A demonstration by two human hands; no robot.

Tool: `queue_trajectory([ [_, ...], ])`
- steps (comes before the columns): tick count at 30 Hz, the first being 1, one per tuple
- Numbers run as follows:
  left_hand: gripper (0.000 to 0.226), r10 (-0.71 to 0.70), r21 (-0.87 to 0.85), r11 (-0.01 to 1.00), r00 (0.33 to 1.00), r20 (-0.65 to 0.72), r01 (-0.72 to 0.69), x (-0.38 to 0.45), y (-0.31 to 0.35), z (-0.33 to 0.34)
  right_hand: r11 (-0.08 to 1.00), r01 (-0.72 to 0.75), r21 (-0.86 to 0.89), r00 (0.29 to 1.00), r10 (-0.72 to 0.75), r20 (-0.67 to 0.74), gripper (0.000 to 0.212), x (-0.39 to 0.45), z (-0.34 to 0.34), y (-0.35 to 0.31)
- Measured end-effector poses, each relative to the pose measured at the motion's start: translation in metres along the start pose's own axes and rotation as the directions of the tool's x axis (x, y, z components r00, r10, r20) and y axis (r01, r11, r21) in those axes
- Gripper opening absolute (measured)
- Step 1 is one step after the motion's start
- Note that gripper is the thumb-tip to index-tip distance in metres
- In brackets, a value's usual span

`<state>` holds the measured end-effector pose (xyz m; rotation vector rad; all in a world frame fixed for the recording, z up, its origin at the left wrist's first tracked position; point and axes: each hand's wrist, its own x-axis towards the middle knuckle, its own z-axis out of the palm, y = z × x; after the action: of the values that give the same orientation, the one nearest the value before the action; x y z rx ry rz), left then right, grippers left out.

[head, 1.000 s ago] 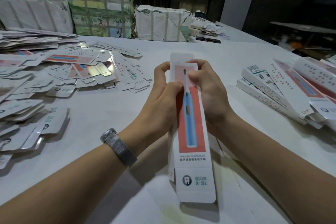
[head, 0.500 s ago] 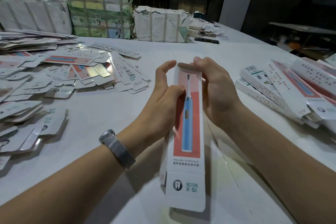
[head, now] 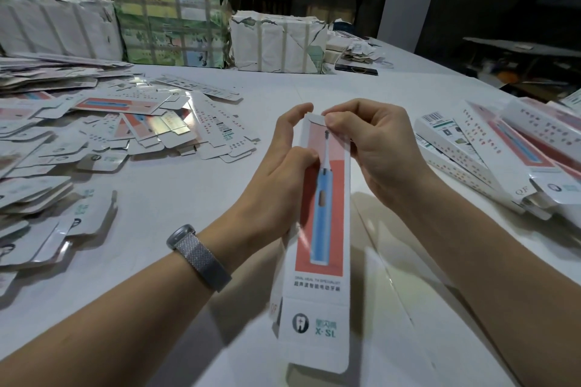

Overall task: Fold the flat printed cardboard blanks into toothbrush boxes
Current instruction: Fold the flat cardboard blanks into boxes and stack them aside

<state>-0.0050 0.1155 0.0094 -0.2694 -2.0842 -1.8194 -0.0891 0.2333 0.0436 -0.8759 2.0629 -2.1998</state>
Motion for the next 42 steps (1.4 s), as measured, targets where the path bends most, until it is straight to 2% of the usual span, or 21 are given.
queue_trajectory([
  [8, 0.051, 0.008, 0.036, 0.999, 0.999, 0.044, -0.009, -0.002, 0.003, 0.001, 1.0, 0.013, -0.004, 0.999, -0.013, -0.034, 0.022, 0.0, -0.002, -0.001],
  [14, 0.043, -0.02, -0.002, 1.0, 0.999, 0.03, 0.02, -0.003, 0.005, -0.003, 0.999, -0.042, 0.024, 0.996, 0.04, 0.078, 0.031, 0.0, -0.005, -0.004],
  [18, 0.037, -0.031, -0.03, 0.999, 0.999, 0.032, 0.032, -0.004, 0.006, -0.004, 1.0, -0.024, 0.02, 0.992, 0.021, 0.126, 0.037, 0.001, -0.009, -0.006],
  [21, 0.037, -0.05, -0.07, 0.996, 0.998, 0.038, 0.052, -0.003, 0.007, -0.004, 0.998, -0.031, 0.046, 0.985, 0.023, 0.17, 0.035, 0.004, -0.014, -0.008],
  [25, 0.038, -0.075, -0.147, 0.986, 0.995, 0.065, 0.084, -0.004, 0.009, -0.005, 0.996, -0.04, 0.079, 0.977, 0.022, 0.213, 0.02, 0.006, -0.018, -0.01],
  [28, 0.034, -0.075, -0.19, 0.978, 0.995, 0.071, 0.088, -0.003, 0.01, -0.005, 0.994, -0.028, 0.102, 0.972, 0.003, 0.234, 0.022, 0.005, -0.018, -0.01],
  [33, 0.032, -0.056, -0.188, 0.981, 0.998, -0.032, 0.049, 0.0, 0.009, -0.01, 0.997, 0.031, 0.072, 0.966, -0.048, 0.253, 0.028, -0.001, -0.011, -0.003],
  [37, 0.029, -0.019, -0.154, 0.988, 0.997, -0.069, 0.008, -0.002, 0.005, -0.009, 0.994, 0.094, 0.054, 0.974, -0.103, 0.204, 0.025, -0.003, -0.006, -0.003],
  [42, 0.029, -0.026, -0.153, 0.988, 0.995, -0.097, 0.011, 0.0, 0.003, -0.011, 0.991, 0.137, -0.004, 0.967, -0.133, 0.219, 0.023, -0.005, -0.005, -0.003],
])
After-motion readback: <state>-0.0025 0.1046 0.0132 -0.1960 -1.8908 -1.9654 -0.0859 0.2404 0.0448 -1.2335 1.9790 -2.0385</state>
